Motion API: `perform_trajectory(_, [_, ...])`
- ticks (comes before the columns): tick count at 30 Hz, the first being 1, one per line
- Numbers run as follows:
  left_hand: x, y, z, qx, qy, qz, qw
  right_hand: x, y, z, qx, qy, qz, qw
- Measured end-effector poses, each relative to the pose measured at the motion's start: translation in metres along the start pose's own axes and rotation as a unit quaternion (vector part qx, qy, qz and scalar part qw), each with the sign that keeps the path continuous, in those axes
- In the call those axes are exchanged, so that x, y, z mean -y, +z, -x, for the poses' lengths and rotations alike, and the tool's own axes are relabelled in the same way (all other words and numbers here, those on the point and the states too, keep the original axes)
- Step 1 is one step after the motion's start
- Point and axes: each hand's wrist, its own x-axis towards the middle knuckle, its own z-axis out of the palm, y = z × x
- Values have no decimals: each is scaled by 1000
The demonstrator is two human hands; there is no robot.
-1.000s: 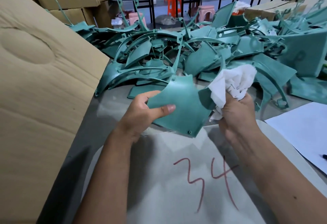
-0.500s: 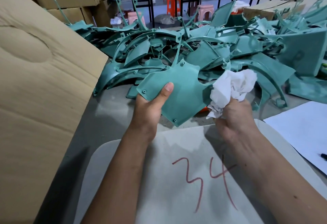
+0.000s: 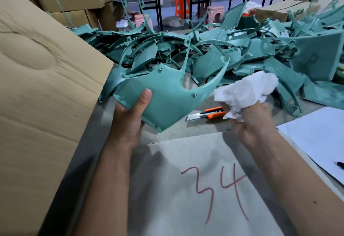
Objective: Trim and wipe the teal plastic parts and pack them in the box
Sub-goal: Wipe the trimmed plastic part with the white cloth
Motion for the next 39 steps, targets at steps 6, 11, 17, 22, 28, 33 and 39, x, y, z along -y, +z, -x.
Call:
perform_trajectory(6, [13, 31, 7, -3, -132, 79, 988, -16, 19, 24, 213, 53, -42, 975])
perform_trajectory(11, [20, 43, 6, -22, -274, 136, 952, -5, 13, 25, 299, -12, -29, 954])
perform_trajectory(17, [21, 45, 5, -15, -328, 142, 934, -2, 9, 19, 201, -23, -18, 979])
perform_trajectory(22, [27, 28, 1, 8, -113, -164, 980, 15, -8, 2, 64, -62, -5, 996])
perform_trajectory(28, [31, 35, 9, 302, -4, -207, 931, 3, -6, 1, -49, -80, -1, 996])
perform_trajectory(33, [49, 56, 18, 134, 163, -285, 935, -3, -8, -3, -15, -63, 84, 994])
perform_trajectory(39, [42, 52, 19, 120, 174, -273, 939, -7, 0, 5, 25, -157, 151, 976])
